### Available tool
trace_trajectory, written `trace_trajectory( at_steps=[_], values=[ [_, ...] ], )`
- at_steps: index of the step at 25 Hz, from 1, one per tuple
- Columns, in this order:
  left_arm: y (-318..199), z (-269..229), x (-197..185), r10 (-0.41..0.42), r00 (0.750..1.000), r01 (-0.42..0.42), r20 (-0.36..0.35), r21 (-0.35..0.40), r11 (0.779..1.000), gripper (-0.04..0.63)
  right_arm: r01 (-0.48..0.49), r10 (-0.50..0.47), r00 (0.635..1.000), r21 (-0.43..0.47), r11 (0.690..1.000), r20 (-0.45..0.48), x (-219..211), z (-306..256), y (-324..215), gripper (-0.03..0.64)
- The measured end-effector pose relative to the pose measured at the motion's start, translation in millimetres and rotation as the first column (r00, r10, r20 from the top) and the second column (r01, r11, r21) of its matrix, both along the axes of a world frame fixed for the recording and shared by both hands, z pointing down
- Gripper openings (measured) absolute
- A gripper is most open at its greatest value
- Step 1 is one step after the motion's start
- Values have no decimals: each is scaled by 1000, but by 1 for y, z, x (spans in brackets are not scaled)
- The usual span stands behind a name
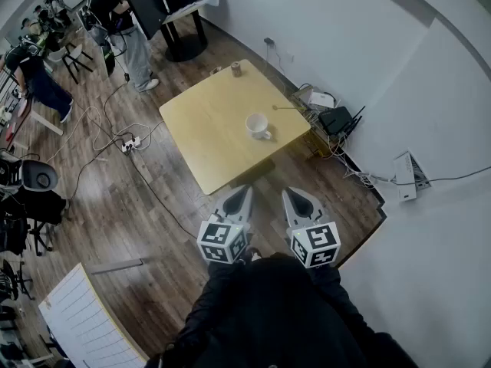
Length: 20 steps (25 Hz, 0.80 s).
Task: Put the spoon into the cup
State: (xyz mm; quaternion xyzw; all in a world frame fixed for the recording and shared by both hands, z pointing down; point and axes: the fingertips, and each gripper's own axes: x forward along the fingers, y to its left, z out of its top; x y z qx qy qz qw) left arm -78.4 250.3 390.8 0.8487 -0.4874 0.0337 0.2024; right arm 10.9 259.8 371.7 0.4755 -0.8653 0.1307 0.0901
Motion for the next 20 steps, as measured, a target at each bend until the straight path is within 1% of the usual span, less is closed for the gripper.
trace_trajectory(
  at_steps=[7,12,20],
  values=[
    [-3,7,1,16,1000,-16,5,6,1000,35,-3,3,1000,-4,1000,-9,-1,7,-5,21],
    [-2,11,-5,14,1000,-14,9,-2,1000,35,-4,5,1000,-8,1000,19,-6,9,-4,21],
    [0,30,-26,14,1000,-13,10,-43,999,35,-16,17,999,-36,999,28,-19,25,-2,21]
  ],
)
